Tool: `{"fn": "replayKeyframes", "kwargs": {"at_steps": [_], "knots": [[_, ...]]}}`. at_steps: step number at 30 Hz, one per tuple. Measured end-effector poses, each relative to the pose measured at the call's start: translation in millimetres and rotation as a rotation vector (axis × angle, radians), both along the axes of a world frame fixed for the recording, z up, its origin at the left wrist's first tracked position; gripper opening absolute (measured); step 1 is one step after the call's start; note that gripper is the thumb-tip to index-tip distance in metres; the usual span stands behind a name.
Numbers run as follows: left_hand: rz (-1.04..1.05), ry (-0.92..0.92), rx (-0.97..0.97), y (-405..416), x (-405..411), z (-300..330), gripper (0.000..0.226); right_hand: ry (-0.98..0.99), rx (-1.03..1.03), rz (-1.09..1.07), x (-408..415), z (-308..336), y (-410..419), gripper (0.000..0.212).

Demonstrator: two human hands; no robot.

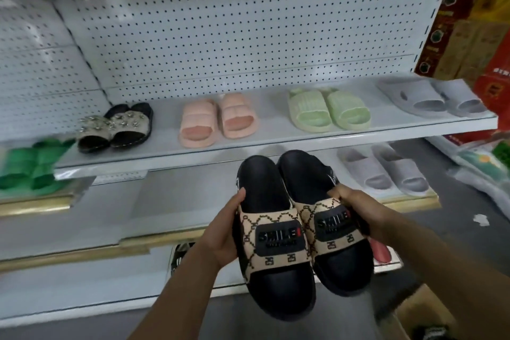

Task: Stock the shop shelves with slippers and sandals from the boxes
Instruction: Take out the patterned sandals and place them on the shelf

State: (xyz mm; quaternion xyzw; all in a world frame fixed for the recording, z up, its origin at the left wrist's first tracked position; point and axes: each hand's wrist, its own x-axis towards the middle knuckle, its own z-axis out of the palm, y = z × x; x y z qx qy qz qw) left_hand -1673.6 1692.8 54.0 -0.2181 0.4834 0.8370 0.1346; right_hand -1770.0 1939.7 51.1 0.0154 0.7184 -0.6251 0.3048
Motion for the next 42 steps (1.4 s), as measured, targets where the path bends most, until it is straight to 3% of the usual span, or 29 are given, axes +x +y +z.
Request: {"fn": "replayKeyframes", "kwargs": {"at_steps": [8, 16, 22, 32, 42], "knots": [[0.199, -0.154, -0.028, -80, 62, -1, 0.058, 0.004, 0.028, 0.157, 12, 16, -110, 0.025], [0.434, -0.163, -0.072, -216, 144, 12, 0.042, 0.022, 0.035, 0.313, 70, 23, -272, 0.026], [0.531, -0.157, -0.074, -326, 202, 19, 0.042, 0.029, -0.017, 0.384, 113, 22, -393, 0.031], [0.568, -0.162, -0.012, -462, 262, 1, 0.051, -0.025, -0.064, 0.385, 170, 6, -534, 0.036], [0.627, -0.111, -0.004, -591, 269, -2, 0.056, -0.011, -0.126, 0.386, 159, 13, -654, 0.035]]}}
